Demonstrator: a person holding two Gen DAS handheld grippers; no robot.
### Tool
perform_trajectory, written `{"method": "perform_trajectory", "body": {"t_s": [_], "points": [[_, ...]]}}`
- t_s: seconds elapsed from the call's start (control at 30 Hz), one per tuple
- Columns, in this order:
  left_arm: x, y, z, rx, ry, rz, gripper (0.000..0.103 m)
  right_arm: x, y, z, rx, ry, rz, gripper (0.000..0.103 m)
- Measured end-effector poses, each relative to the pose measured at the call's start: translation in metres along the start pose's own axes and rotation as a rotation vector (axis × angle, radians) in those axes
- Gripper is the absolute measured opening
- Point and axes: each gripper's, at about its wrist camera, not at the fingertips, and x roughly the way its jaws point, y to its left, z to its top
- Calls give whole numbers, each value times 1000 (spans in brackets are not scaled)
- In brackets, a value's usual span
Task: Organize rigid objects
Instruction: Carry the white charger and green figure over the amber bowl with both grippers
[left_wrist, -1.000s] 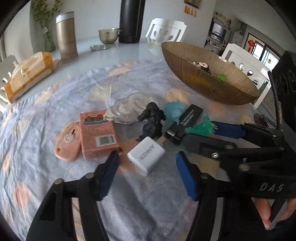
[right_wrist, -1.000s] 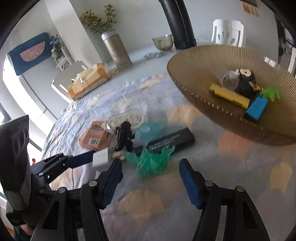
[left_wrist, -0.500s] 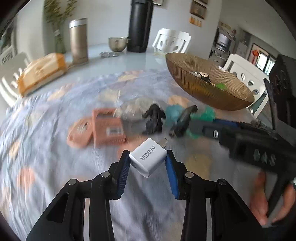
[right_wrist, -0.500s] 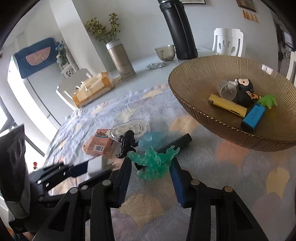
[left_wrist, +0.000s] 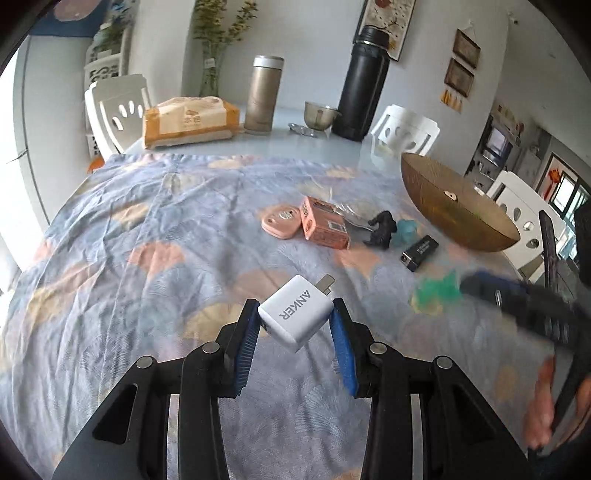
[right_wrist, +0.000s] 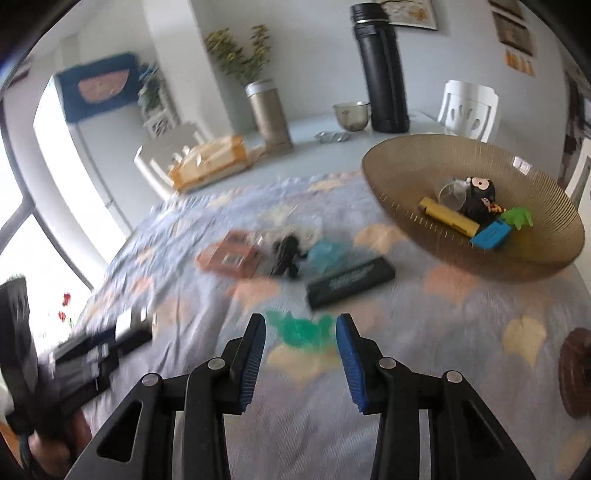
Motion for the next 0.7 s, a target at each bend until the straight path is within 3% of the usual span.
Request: {"method": "perform_trajectory", "body": {"t_s": [0.2, 0.37, 0.4, 0.47, 0.5, 0.53, 0.7], "points": [[-2, 1, -3, 0, -5, -16, 36, 3, 5, -23, -40, 24, -7, 36], [-1, 2, -3, -6, -1, -18, 36, 4, -6, -22, 9, 29, 69, 40], [-2, 2, -3, -5, -4, -21, 36, 2, -10, -22, 26, 25, 91, 44], [-3, 2, -4, -6, -10, -25, 36, 0, -16, -22, 62, 34, 100, 87], [-3, 3, -3, -8, -11, -28, 36, 0, -20, -23, 84, 48, 102, 96], [-3, 3, -3, -10, -10, -31, 36, 0, -23, -24, 103, 63, 114, 100], [-1, 3, -4, -10, -1, -39, 36, 4, -31, -32, 161, 125, 119, 100]]}}
